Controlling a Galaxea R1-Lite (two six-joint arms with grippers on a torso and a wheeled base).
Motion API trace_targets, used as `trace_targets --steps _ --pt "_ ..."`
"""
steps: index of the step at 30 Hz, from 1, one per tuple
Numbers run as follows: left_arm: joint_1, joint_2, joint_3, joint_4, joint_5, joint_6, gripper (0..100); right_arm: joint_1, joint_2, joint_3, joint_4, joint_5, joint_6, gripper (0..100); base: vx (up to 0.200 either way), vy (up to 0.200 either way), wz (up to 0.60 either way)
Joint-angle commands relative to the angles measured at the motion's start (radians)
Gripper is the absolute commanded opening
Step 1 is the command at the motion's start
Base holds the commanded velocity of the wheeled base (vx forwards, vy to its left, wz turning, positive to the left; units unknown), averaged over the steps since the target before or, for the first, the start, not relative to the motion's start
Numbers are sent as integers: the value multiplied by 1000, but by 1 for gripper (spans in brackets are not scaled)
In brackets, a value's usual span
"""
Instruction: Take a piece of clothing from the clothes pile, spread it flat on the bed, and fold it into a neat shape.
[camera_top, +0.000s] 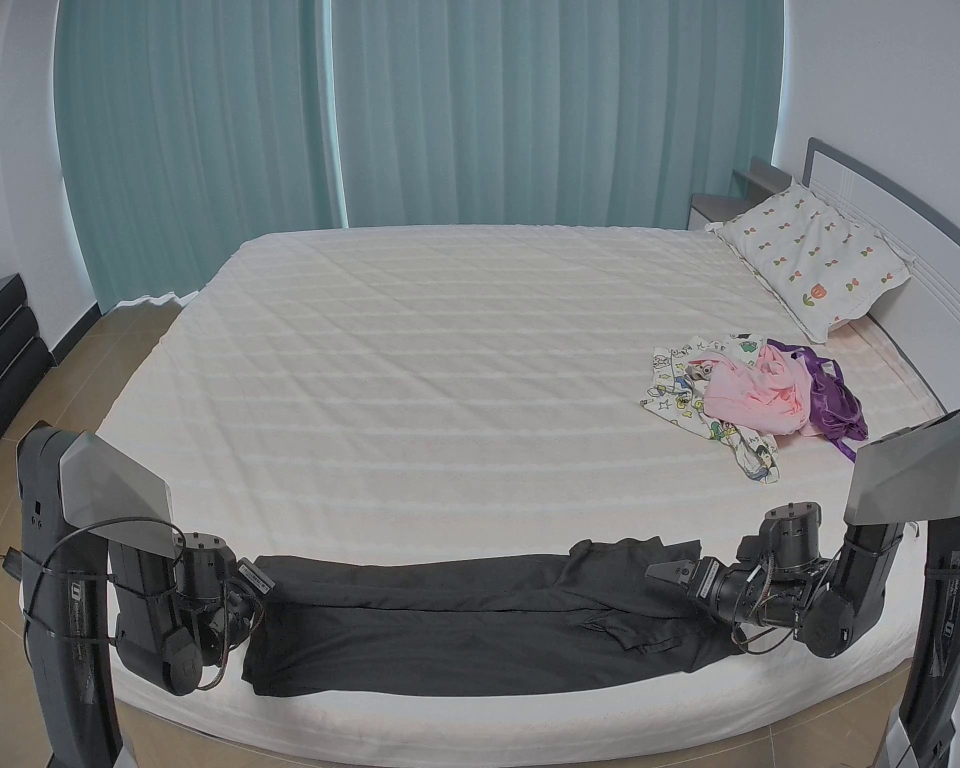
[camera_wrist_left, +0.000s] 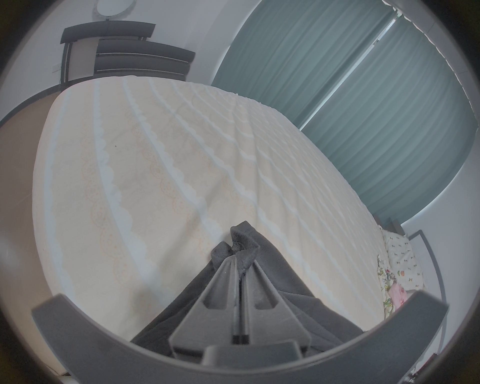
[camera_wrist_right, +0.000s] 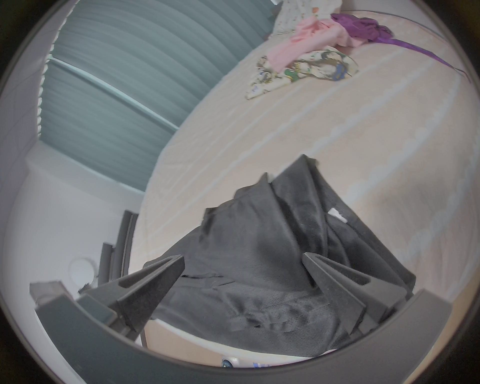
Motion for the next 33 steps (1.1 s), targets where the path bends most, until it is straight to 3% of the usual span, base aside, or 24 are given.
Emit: trace_targets --steps 1,5,13,22,26,33 --pt "6 -28 -4 -34 4 -39 0 76 -44 -156 206 -143 148 100 0 0 0" --pt "6 -31 -5 -62 3 -44 0 94 -71 -215 326 -170 287 100 0 0 0" --pt "12 -43 -16 -63 4 -64 0 104 -90 -235 392 -221 362 100 0 0 0" --pt "12 -45 -16 -63 6 -65 0 162 -45 -247 409 -264 382 100 0 0 0" --pt "12 -46 -16 -63 6 -65 0 130 -91 -251 407 -310 381 100 0 0 0" --pt "14 -46 -16 -63 6 -65 0 56 -166 -245 413 -316 376 100 0 0 0"
